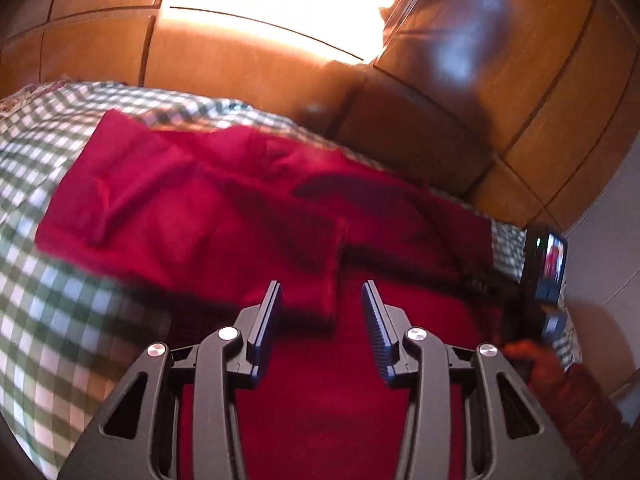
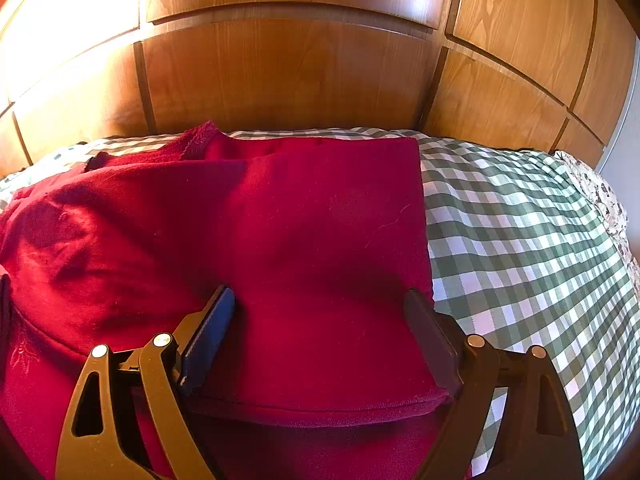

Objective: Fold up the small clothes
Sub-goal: 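Fold the sweater side over with the left tool while the right tool grasps the folded edge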

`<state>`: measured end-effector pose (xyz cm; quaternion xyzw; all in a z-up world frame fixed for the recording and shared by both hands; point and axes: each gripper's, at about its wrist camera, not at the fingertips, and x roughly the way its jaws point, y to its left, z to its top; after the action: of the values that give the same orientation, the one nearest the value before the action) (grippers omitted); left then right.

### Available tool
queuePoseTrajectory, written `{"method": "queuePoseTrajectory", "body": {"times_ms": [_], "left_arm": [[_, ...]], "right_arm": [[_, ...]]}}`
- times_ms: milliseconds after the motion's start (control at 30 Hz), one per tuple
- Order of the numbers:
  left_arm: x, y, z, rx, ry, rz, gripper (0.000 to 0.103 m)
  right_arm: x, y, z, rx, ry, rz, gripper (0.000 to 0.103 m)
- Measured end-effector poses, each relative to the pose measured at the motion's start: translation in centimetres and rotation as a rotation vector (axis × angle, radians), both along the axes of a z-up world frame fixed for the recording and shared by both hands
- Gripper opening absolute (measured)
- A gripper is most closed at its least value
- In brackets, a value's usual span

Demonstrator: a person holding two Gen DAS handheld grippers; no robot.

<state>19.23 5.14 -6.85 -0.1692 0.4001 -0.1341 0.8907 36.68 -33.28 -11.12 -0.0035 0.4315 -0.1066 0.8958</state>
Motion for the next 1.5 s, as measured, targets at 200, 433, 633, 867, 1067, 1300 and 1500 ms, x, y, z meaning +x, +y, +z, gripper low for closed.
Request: {"method": "queuePoseTrajectory", "body": {"times_ms": [200,433,633,867,1067,1300,1500], "left_arm": [[-3.6,2.5,-1.8,0.013,0.035,0.048,0.041],[-5.2,2.0,-3.8,0.055,0.042,0.047,0.042],[-6.0,1.0,-4.4,0.121,0.002,0.034,0.042],[-6.6,0.6,-5.0,0.134,-0.018,0.027,0.043],[-6.9,0.3,-5.1,0.142,-0.019,0.027,0.043],[-6.6,0.2,-5.0,0.151,-0.014,0.027,0.043],[-5.8,-0.1,-4.1,0.172,0.029,0.018,0.044]], "right_arm": [[-0.5,0.8,1.4,0.037,-0.001,0.02,0.084],[-2.0,9.1,2.8,0.453,0.07,0.296,0.057],[-2.2,19.2,0.6,0.433,0.185,0.47,0.05],[-1.9,19.5,7.7,0.395,0.008,0.491,0.006],[-0.8,12.6,16.9,0.325,-0.247,0.396,0.006],[0.2,2.1,12.7,0.221,-0.163,0.138,0.006],[-0.6,-3.6,4.2,0.264,-0.009,-0.033,0.006]]}}
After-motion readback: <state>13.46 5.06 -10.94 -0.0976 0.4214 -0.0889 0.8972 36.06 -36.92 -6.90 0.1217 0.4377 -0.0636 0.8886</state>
